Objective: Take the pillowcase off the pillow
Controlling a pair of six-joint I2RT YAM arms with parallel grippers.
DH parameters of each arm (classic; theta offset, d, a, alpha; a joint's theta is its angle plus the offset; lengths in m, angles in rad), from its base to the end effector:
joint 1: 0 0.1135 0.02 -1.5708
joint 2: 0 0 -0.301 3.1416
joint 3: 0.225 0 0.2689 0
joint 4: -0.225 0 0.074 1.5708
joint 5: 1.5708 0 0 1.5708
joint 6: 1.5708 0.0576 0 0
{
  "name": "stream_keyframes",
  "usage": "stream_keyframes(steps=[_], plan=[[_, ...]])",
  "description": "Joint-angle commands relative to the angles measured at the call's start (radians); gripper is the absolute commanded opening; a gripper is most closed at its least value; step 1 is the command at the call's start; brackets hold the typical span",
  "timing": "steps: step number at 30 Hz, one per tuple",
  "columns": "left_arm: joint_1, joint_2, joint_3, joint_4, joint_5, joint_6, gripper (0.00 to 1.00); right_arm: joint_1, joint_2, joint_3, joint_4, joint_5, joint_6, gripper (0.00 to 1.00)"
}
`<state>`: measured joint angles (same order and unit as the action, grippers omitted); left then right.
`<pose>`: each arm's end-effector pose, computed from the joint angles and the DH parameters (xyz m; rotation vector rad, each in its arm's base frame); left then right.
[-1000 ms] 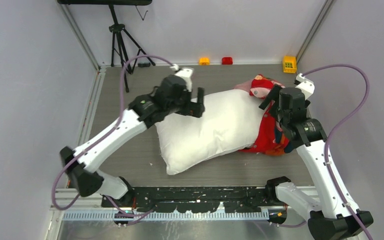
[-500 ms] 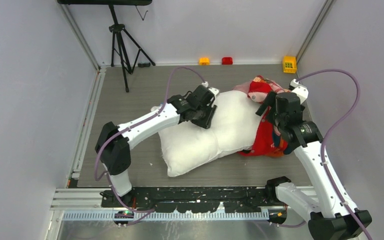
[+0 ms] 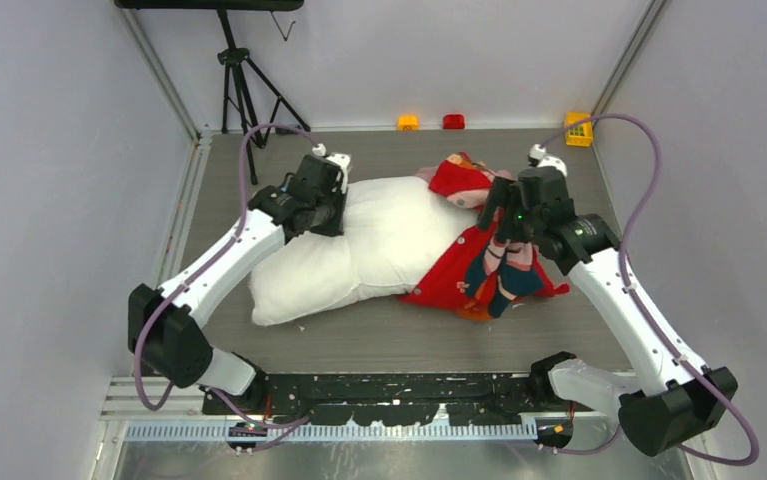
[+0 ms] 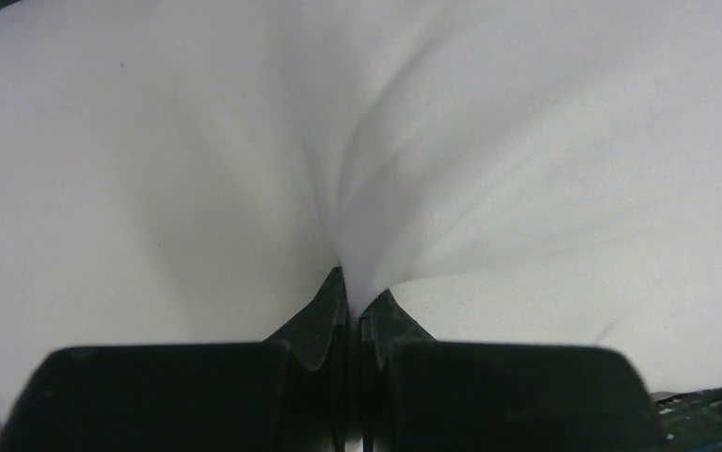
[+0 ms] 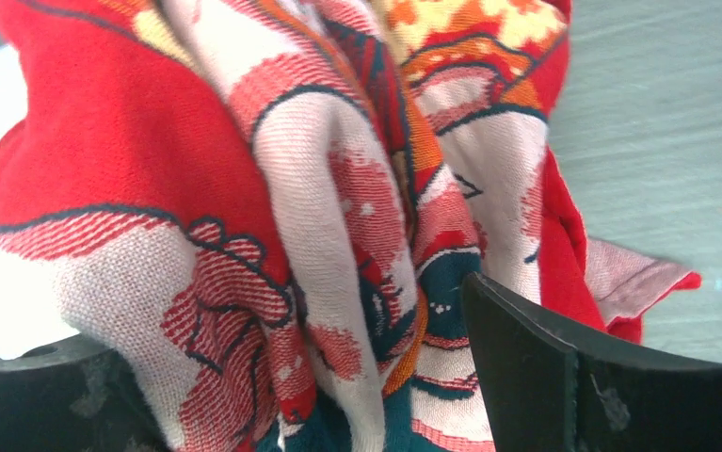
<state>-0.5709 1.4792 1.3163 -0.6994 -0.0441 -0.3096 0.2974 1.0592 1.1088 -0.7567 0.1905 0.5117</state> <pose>0.2929 -0.1851 0.3300 0.3008 2.4431 -0.3389 0.2238 0.0572 0.3641 0.3420 2.2455 0.2123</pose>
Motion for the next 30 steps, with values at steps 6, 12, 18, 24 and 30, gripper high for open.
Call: stream_keyframes(steps=[6, 12, 18, 24, 30], plan=[[0.022, -0.160, -0.071, -0.113, -0.326, -0.013, 0.00, 0.342, 0.161, 0.203, -0.072, 0.182, -0.084, 0.93], [0.092, -0.230, -0.147, -0.039, -0.306, -0.104, 0.00, 0.401, 0.173, 0.195, -0.090, 0.216, -0.066, 0.91], [0.326, -0.316, -0.292, 0.100, -0.018, -0.243, 0.00, 0.390, 0.110, 0.098, -0.091, 0.579, -0.050, 0.29], [0.529, -0.399, -0.387, 0.141, 0.064, -0.323, 0.00, 0.159, 0.016, -0.027, -0.014, 0.523, 0.077, 0.06], [0.645, -0.470, -0.421, 0.136, 0.100, -0.324, 0.00, -0.039, -0.118, -0.174, 0.104, 0.443, 0.142, 0.05]])
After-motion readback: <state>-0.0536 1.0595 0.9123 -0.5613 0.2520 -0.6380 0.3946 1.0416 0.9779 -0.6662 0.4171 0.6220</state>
